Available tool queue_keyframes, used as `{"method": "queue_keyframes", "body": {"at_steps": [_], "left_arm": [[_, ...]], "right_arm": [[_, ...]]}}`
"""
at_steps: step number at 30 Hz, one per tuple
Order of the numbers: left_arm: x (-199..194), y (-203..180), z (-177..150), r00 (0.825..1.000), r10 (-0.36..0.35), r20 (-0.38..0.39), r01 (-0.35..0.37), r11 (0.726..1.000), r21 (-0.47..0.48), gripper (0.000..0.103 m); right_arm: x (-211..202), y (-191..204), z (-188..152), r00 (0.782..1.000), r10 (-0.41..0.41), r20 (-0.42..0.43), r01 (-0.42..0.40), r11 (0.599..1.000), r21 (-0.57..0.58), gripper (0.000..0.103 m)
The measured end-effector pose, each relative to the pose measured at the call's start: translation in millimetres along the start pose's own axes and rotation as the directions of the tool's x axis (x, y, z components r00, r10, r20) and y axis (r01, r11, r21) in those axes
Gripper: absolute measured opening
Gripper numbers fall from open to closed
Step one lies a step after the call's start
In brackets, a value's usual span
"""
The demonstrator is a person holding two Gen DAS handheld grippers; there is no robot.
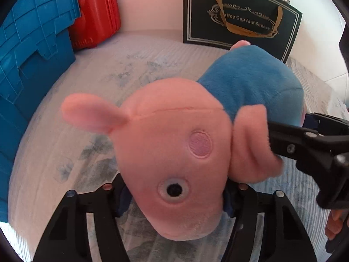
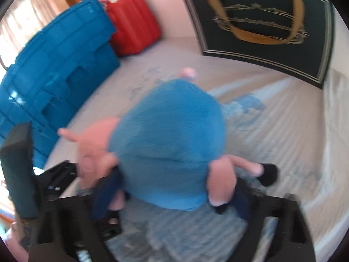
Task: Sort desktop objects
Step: 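Grasp the pig plush in blue shirt with both tools, then carry the blue-shirt pig over the blue crate and open both tools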
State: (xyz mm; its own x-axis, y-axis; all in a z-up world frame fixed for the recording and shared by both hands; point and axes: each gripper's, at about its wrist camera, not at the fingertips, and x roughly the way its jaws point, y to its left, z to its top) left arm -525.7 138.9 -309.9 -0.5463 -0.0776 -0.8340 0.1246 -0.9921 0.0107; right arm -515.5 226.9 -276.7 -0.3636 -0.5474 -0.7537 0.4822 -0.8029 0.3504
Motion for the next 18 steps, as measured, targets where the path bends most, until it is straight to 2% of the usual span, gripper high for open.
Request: {"method": "queue_keyframes", "body": {"at_steps": [2,9,18], "left_arm": [[-5,4,3,1.0,0.004,0.008,-0.004,1.0,-0.006,0.062],[-45,13,14,0.996,0.018,0.091,-0.018,1.0,0.004,0.062],[-125,31,25,0.979,0.03,0.199,-0.029,1.0,-0.01,0.062]], "right_arm": [[-2,10,3,1.0,-0.027,0.011,0.028,0.999,-0.026,0.074],[-31,32,17,0.997,-0.012,0.073,0.016,0.999,-0.052,0.074],[-92,83,37,0.986,-0.007,0.166,0.026,0.994,-0.107,0.074]]}}
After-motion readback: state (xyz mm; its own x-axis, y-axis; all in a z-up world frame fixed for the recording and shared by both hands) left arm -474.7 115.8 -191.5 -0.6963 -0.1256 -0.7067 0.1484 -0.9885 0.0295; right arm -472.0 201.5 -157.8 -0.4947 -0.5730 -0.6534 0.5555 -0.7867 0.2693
